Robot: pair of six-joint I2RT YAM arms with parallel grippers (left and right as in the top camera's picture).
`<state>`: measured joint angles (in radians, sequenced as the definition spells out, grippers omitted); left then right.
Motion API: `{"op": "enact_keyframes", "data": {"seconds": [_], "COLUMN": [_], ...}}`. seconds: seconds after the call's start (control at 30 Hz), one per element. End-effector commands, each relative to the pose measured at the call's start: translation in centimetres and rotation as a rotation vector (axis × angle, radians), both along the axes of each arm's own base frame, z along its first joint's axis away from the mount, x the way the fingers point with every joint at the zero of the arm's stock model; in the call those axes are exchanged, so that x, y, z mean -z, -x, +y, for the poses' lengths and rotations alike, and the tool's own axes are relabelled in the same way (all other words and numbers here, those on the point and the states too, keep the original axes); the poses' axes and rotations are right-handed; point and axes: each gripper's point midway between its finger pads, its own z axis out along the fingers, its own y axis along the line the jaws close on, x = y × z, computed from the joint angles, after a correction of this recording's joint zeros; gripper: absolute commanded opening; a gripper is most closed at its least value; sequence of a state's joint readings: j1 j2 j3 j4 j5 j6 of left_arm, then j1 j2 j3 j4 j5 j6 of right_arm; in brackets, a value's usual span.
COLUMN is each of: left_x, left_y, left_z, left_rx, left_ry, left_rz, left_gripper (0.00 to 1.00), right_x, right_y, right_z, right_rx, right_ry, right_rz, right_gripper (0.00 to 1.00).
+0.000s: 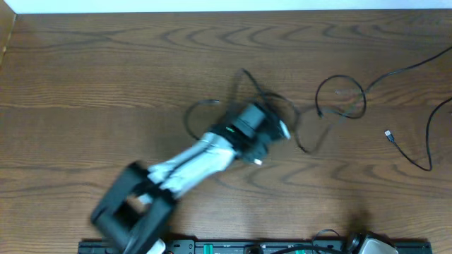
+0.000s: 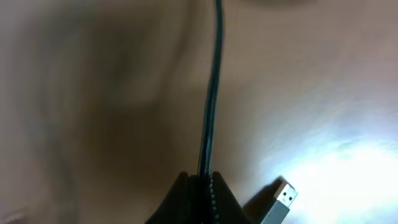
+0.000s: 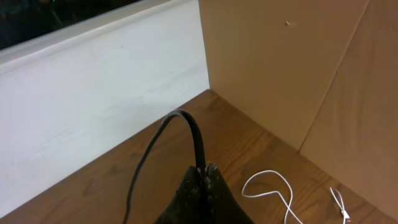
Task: Untangle cables
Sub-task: 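Pull the grasped black cable up and left with the left gripper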
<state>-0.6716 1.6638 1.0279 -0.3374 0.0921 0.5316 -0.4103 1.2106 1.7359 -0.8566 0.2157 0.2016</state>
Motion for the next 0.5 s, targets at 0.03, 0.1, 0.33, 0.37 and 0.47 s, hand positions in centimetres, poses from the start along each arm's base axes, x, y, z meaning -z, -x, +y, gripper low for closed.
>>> {"op": "enact_keyframes", "data": {"seconds": [0.03,0.1,0.33,0.37,0.47], "left_x": [-8.7,-12.2,-20.8,-21.4,-22.8], "left_y": [-4.5,-5.4,-4.4,-4.1,-3.1], "left_z": [8.6,13.0,26.6,27.8,30.5], "left_rx": [-0.266,-0.402,-0.82,-0.862,-0.965], "left_ry": [0.059,0.105,0.207,0.218,0.243], "left_rz": [-0.199,-0.271,-0.506,-0.526,-0.572], "left_gripper": [0.07,0.07,0.08,0.07,0.08], "right_x": [-0.5,-0.5,-0.5,-0.5,-0.5], "right_y": [0.6,0.6,0.6,0.6,0.6], "right_z": [0.0,0.0,0.0,0.0,0.0], "right_rx": [0.009,0.009,0.009,0.009,0.01], "right_ry": [-0.003,-0.003,-0.004,-0.004,-0.003], "right_rz": [-0.02,-0.019,-0.019,-0.019,-0.019], "right_gripper": [0.01,0.01,0.01,0.01,0.01]}}
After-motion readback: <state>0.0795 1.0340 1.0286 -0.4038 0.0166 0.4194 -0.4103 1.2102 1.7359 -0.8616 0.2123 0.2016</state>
